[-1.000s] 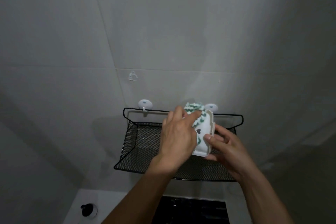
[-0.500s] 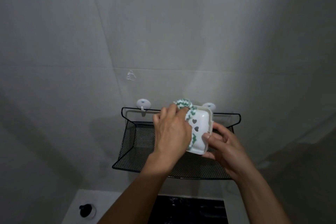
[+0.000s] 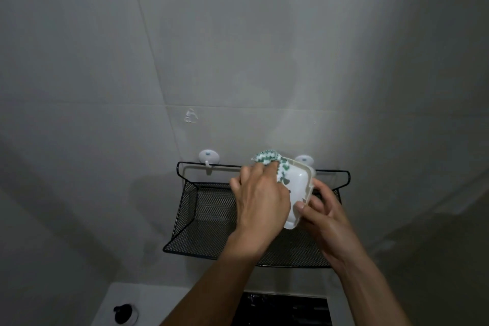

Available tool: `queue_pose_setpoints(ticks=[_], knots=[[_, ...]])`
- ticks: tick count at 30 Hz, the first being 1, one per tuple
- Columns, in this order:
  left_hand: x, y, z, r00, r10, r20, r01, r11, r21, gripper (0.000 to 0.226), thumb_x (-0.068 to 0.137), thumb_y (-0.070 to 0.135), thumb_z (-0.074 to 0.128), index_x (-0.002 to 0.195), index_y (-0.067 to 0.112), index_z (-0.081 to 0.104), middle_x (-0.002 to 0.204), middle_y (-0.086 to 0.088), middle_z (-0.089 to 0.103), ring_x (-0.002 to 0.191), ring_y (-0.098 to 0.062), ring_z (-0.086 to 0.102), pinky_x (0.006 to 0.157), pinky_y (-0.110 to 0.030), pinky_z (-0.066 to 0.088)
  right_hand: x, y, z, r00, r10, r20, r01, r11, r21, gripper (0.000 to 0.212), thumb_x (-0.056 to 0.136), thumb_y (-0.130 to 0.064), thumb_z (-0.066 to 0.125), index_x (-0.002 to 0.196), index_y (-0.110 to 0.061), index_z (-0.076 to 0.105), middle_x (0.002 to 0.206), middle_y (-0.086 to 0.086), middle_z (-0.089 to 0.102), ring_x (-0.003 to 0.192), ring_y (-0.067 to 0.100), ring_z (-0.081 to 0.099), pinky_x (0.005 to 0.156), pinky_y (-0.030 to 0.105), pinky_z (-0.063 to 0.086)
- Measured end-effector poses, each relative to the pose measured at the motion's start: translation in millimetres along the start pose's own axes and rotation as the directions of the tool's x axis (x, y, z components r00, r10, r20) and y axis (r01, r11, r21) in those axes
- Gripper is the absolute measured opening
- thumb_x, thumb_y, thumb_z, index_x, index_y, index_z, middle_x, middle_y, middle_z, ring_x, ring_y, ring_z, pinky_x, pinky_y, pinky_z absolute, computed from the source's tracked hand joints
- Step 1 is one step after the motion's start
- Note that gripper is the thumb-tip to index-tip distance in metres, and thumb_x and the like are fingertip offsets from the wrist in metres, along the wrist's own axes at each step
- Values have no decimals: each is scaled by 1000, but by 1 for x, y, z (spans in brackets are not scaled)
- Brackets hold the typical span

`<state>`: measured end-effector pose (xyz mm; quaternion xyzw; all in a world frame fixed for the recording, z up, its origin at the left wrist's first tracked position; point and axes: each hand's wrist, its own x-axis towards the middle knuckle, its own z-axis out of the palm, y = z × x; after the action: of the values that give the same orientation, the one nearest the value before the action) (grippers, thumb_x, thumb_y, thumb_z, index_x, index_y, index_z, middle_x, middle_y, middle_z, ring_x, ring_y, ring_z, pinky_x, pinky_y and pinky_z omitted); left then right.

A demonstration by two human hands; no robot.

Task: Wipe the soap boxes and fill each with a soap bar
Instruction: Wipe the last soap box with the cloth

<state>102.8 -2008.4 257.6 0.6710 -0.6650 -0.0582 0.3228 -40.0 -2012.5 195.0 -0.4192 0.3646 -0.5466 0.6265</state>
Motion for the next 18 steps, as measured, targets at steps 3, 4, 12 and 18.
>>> queue_pose_setpoints(ticks=[3, 4, 12, 18], knots=[[0, 1, 0, 997, -64, 50, 67, 996, -61, 49, 90, 23, 50, 139, 25, 51, 131, 0, 56, 118, -22, 42, 96, -42, 29, -1, 4, 0, 1000, -11, -12, 11, 1000, 18, 61, 74, 1, 72, 129, -20, 57, 123, 12, 71, 108, 28, 71, 75, 32, 59], [0, 1, 0, 996, -57, 65, 62, 996, -68, 50, 91, 21, 50, 140, 26, 50, 131, 0, 55, 119, -22, 42, 96, -41, 29, 0, 4, 0, 1000, -9, -8, 9, 1000, 28, 61, 73, 3, 71, 128, -18, 55, 123, 13, 70, 107, 28, 71, 73, 32, 59], [4, -9, -3, 979, 183, 89, -180, 983, -45, 53, 89, 7, 51, 128, 41, 59, 104, 5, 50, 104, -19, 40, 84, -35, 26, 0, -14, -5, 993, 118, 5, -117, 991, -60, 30, 81, -38, 71, 109, -26, 70, 105, 2, 73, 94, 17, 68, 71, 26, 55], [1, -1, -6, 942, 332, 43, -334, 941, 60, 42, 87, 20, 42, 116, 39, 65, 100, 3, 52, 103, -21, 42, 86, -42, 29, 0, -20, -2, 997, 80, -1, -80, 993, -81, 34, 80, -27, 76, 113, -30, 71, 107, 8, 76, 93, 18, 74, 67, 27, 57]])
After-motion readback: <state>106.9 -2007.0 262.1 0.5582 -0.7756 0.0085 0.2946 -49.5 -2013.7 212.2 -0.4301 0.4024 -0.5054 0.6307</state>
